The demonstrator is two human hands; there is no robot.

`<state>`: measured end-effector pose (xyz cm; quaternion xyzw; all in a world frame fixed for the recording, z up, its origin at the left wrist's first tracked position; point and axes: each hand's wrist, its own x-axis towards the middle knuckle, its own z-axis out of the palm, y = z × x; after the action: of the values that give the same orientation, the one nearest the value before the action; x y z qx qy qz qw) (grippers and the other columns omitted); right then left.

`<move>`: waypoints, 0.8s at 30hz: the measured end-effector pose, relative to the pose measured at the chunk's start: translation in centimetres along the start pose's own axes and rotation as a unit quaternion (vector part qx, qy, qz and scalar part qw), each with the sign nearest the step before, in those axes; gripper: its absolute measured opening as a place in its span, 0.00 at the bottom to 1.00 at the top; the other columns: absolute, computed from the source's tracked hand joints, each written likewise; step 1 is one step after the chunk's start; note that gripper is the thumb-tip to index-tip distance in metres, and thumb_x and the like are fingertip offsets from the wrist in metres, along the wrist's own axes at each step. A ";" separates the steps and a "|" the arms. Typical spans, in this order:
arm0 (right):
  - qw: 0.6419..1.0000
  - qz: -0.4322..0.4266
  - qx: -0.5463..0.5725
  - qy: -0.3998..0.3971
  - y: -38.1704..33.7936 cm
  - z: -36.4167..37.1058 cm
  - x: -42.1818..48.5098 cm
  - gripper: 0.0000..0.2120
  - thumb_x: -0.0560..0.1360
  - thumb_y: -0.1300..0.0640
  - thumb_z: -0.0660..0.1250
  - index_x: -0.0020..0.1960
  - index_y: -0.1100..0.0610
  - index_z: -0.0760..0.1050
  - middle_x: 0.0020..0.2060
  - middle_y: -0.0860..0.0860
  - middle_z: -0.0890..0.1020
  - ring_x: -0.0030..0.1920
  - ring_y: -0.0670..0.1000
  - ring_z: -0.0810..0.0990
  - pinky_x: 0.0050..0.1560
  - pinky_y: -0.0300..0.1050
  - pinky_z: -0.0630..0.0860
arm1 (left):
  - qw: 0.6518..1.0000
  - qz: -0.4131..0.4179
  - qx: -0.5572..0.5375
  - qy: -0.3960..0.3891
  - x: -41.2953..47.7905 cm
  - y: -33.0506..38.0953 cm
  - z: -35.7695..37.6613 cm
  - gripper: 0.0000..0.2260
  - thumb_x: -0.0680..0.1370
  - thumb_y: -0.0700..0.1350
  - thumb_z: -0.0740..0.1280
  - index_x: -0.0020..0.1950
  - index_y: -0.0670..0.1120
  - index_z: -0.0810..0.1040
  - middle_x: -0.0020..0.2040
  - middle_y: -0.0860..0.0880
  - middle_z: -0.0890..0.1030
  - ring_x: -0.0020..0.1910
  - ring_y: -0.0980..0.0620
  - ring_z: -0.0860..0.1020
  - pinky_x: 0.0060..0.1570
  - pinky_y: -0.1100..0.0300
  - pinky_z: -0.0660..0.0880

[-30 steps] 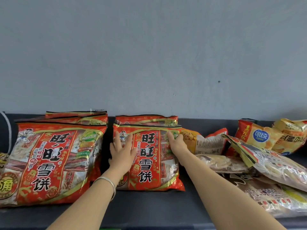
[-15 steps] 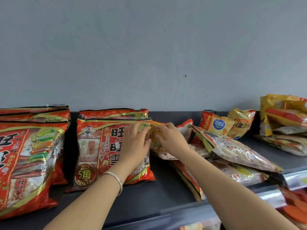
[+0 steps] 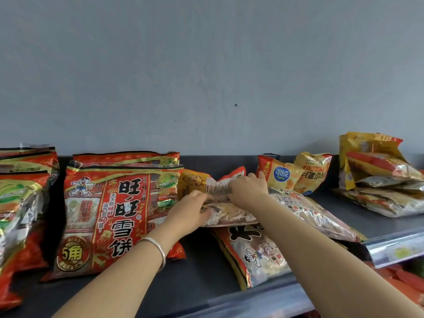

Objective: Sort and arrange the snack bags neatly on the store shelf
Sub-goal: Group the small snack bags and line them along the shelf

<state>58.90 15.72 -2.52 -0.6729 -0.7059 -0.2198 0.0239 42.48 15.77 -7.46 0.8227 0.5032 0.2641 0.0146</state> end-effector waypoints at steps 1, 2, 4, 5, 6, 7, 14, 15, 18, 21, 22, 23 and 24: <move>1.000 -0.012 0.006 0.005 -0.3 0.1 0.8 0.13 0.78 0.52 0.60 0.61 0.54 0.75 0.61 0.56 0.77 0.66 0.61 0.71 0.70 0.62 0.59 | 1.000 -0.004 -0.003 0.004 0.3 0.1 0.0 0.18 0.79 0.52 0.61 0.69 0.52 0.69 0.68 0.54 0.68 0.62 0.52 0.72 0.56 0.52 0.75; 0.999 -0.028 0.023 0.011 -0.6 0.2 1.7 0.14 0.79 0.51 0.61 0.61 0.54 0.75 0.61 0.57 0.77 0.65 0.61 0.72 0.69 0.61 0.62 | 1.000 -0.008 -0.006 0.014 0.6 0.2 -0.1 0.17 0.80 0.51 0.61 0.68 0.51 0.71 0.67 0.53 0.69 0.61 0.52 0.73 0.55 0.52 0.75; 0.996 -0.057 0.064 0.020 -1.1 0.6 3.4 0.15 0.79 0.52 0.61 0.64 0.56 0.72 0.61 0.57 0.76 0.63 0.61 0.73 0.65 0.58 0.67 | 0.999 -0.014 -0.008 0.046 1.3 0.2 -0.2 0.15 0.80 0.49 0.61 0.65 0.49 0.73 0.65 0.52 0.71 0.61 0.51 0.73 0.56 0.51 0.74; 0.994 -0.069 0.084 0.021 -1.4 1.0 4.3 0.16 0.79 0.53 0.61 0.66 0.57 0.70 0.62 0.57 0.76 0.63 0.61 0.73 0.64 0.58 0.69 | 0.998 -0.017 -0.008 0.061 1.6 0.1 -0.2 0.15 0.80 0.48 0.61 0.65 0.48 0.74 0.65 0.52 0.72 0.61 0.51 0.73 0.57 0.52 0.73; 0.992 -0.078 0.101 0.020 -1.7 1.4 5.2 0.18 0.79 0.55 0.60 0.68 0.57 0.68 0.63 0.58 0.75 0.64 0.61 0.73 0.64 0.57 0.69 | 0.997 -0.022 -0.011 0.073 1.8 0.0 -0.2 0.15 0.80 0.47 0.61 0.66 0.48 0.73 0.65 0.51 0.72 0.61 0.51 0.73 0.59 0.53 0.72; 0.990 -0.085 0.116 0.017 -2.0 1.8 6.1 0.19 0.79 0.57 0.60 0.69 0.58 0.66 0.63 0.58 0.74 0.64 0.62 0.72 0.65 0.58 0.68 | 0.996 -0.028 -0.016 0.081 2.0 -0.1 -0.1 0.15 0.80 0.46 0.61 0.67 0.47 0.73 0.65 0.51 0.71 0.62 0.51 0.72 0.60 0.54 0.71; 0.987 -0.088 0.132 0.011 -2.5 3.3 8.8 0.19 0.77 0.61 0.60 0.68 0.57 0.67 0.64 0.58 0.73 0.66 0.62 0.70 0.70 0.64 0.60 | 0.993 -0.071 -0.016 0.092 2.7 -0.3 0.5 0.16 0.80 0.46 0.62 0.68 0.48 0.72 0.66 0.52 0.70 0.63 0.53 0.72 0.62 0.58 0.70; 0.988 -0.093 0.125 0.014 -2.2 3.3 8.9 0.18 0.77 0.61 0.61 0.67 0.56 0.69 0.63 0.58 0.74 0.66 0.61 0.71 0.69 0.62 0.60 | 0.993 -0.079 -0.015 0.092 2.8 -0.2 0.5 0.16 0.80 0.46 0.62 0.68 0.48 0.72 0.66 0.52 0.70 0.63 0.52 0.71 0.61 0.58 0.69; 0.985 -0.093 0.142 0.032 -0.7 3.6 8.8 0.15 0.77 0.62 0.61 0.63 0.55 0.71 0.60 0.56 0.76 0.62 0.60 0.73 0.64 0.58 0.65 | 0.991 -0.105 -0.017 0.086 3.0 0.2 0.2 0.17 0.80 0.45 0.62 0.68 0.49 0.71 0.67 0.51 0.69 0.64 0.52 0.70 0.59 0.61 0.67; 0.963 -0.046 0.255 0.072 1.9 4.9 8.9 0.08 0.78 0.61 0.58 0.56 0.57 0.71 0.55 0.56 0.75 0.57 0.61 0.74 0.55 0.55 0.71 | 0.987 -0.137 -0.029 0.077 3.2 0.7 0.0 0.18 0.80 0.45 0.62 0.69 0.49 0.69 0.67 0.49 0.69 0.64 0.51 0.70 0.58 0.62 0.66; 0.946 -0.029 0.312 0.086 2.9 5.2 9.0 0.06 0.78 0.60 0.57 0.52 0.58 0.70 0.52 0.57 0.75 0.55 0.61 0.75 0.51 0.53 0.73 | 0.986 -0.146 -0.034 0.078 3.5 1.0 0.0 0.18 0.79 0.46 0.62 0.70 0.49 0.68 0.67 0.48 0.69 0.64 0.50 0.70 0.58 0.61 0.66; 0.924 -0.015 0.369 0.099 3.9 5.4 9.0 0.05 0.79 0.59 0.56 0.49 0.59 0.70 0.49 0.57 0.75 0.52 0.61 0.76 0.47 0.51 0.73 | 0.984 -0.158 -0.039 0.078 3.8 1.2 0.0 0.19 0.79 0.46 0.62 0.70 0.49 0.68 0.67 0.47 0.69 0.64 0.49 0.70 0.59 0.60 0.67; 0.902 -0.004 0.416 0.112 4.8 5.4 9.0 0.07 0.79 0.58 0.56 0.47 0.60 0.70 0.48 0.57 0.76 0.49 0.60 0.76 0.44 0.50 0.71 | 0.982 -0.167 -0.049 0.080 4.2 1.6 0.0 0.20 0.79 0.46 0.62 0.71 0.49 0.67 0.67 0.46 0.69 0.65 0.49 0.70 0.60 0.58 0.67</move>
<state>64.05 26.02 -3.14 -0.5698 -0.7285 0.0203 0.3797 45.24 18.47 -5.28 0.7017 0.6193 0.3474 0.0582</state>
